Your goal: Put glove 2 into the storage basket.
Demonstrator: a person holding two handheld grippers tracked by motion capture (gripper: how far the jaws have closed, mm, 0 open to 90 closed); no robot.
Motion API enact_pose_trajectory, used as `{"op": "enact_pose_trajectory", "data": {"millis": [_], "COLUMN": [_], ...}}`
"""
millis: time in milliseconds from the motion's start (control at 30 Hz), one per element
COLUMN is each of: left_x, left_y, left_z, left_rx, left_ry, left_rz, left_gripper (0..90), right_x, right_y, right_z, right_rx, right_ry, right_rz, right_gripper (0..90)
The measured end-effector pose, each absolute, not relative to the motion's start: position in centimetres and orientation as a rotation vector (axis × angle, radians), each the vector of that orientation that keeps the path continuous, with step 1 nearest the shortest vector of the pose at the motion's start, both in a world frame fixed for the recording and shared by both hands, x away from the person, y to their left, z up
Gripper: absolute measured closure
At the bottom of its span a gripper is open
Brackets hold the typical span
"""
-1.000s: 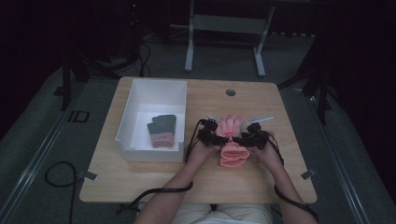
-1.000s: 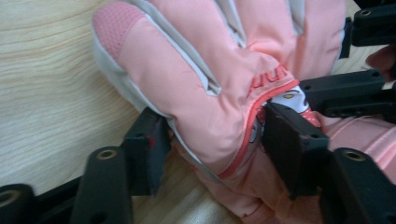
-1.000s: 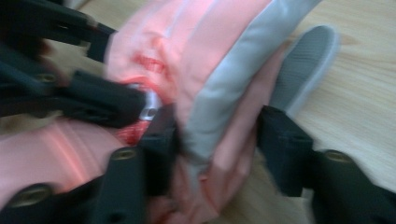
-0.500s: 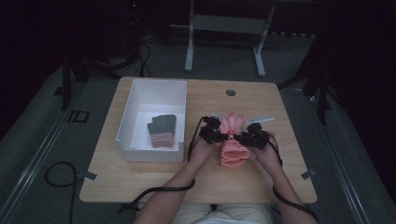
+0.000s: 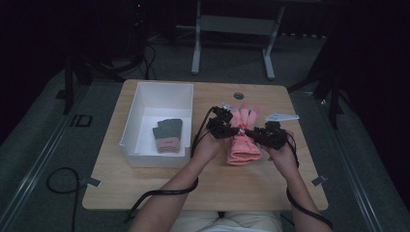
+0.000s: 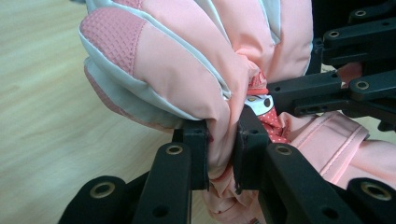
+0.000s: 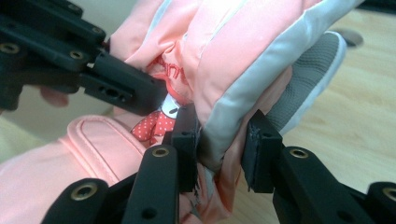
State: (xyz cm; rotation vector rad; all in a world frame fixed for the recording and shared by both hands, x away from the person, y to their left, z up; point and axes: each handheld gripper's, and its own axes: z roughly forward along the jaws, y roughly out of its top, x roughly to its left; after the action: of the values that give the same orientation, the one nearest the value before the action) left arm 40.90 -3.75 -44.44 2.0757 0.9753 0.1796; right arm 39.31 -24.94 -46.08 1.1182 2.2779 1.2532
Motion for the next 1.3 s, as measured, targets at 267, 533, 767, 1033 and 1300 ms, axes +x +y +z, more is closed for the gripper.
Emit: {"op": "enact_pose_trajectory", "data": {"millis": [267, 533, 767, 1033, 1300], "left_x": [40.1, 39.4, 38.9, 38.4, 37.9], "left_y": [-1.2, 1.7, 5.3, 9.2, 12.3], "left_z": [-41.2, -38.7, -36.4, -34.1, -32.7], "left_rx": [2.128, 2.151, 2.143, 2.115, 2.106], "left_ry": [0.917, 0.911, 0.94, 0.981, 1.016], "left_rz": [0.229, 0.293, 0.354, 0.41, 0.442], "left_gripper": [78.5, 78.5, 78.5, 78.5, 78.5], "right_x": [38.5, 38.5, 38.7, 39.4, 39.7], "right_y": [-23.1, -20.3, -16.0, -12.5, -9.3], "right_z": [-43.9, -42.1, -40.0, -38.0, -36.8], "right_rx": [1.005, 0.954, 0.901, 0.868, 0.82], "right_ry": [2.279, 2.278, 2.269, 2.276, 2.291], "right_rz": [1.32, 1.374, 1.413, 1.453, 1.477], "right_gripper": [69.9, 69.9, 69.9, 69.9, 69.9]}}
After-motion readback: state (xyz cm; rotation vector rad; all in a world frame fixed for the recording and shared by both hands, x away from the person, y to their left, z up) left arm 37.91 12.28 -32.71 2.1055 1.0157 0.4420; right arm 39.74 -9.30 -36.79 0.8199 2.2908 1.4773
